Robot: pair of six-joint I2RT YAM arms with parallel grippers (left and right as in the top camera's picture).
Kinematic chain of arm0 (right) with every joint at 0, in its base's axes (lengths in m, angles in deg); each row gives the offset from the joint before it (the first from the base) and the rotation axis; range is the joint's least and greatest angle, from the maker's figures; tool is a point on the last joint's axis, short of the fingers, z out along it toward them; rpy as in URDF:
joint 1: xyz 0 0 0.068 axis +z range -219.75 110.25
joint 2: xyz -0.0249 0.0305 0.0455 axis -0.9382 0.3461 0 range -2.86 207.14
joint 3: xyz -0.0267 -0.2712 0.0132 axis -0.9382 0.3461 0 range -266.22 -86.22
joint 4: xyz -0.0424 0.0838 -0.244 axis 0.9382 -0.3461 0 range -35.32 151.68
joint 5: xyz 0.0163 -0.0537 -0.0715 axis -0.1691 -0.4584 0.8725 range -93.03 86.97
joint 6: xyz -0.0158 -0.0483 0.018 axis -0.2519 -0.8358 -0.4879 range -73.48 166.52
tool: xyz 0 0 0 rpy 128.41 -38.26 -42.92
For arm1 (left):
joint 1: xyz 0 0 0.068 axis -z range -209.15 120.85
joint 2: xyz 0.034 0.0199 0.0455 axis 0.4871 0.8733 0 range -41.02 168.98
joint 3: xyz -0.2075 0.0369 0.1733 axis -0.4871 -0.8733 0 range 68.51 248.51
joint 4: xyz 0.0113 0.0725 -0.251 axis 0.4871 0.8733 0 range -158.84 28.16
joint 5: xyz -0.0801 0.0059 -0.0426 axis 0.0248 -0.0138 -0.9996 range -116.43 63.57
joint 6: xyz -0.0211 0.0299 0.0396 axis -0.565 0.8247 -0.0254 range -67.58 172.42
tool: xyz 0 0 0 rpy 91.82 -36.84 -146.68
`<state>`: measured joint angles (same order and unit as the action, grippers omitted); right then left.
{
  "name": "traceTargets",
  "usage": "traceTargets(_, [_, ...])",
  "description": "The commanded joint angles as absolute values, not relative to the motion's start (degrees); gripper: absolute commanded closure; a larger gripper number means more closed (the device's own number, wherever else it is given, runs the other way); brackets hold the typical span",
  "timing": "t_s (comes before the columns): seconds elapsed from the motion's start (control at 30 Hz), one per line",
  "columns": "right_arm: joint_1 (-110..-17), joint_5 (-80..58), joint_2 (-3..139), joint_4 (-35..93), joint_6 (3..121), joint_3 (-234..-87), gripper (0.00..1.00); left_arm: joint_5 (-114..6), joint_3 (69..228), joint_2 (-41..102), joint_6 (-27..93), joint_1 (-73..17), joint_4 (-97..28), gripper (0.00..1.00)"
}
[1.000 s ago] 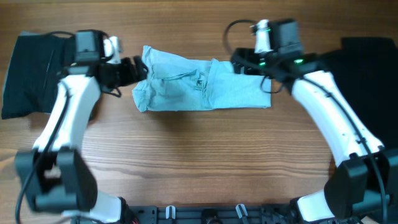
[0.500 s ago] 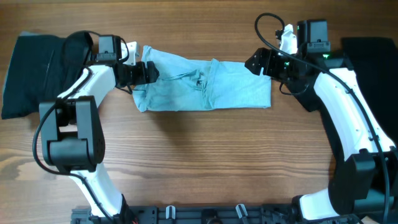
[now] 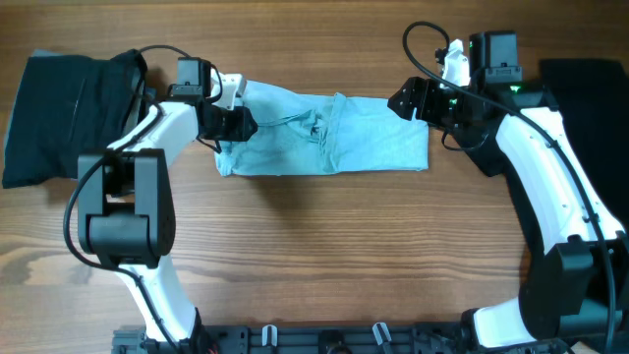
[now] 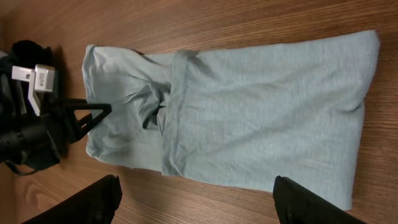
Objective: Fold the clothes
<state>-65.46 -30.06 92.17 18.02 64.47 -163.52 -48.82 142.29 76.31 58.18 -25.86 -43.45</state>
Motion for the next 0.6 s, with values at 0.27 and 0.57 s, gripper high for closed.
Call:
traceTargets(0.27, [-65.3, -30.5, 91.6, 18.9, 64.6, -164.1, 0.17, -42.0, 157.4, 74.9, 54.4, -26.2, -24.7, 0.96])
traceTargets(0.57, [-71.0, -23.8, 91.6, 21.6, 69.2, -164.1, 0.16, -41.9, 176.0, 74.9, 52.8, -15.4, -12.0, 0.96])
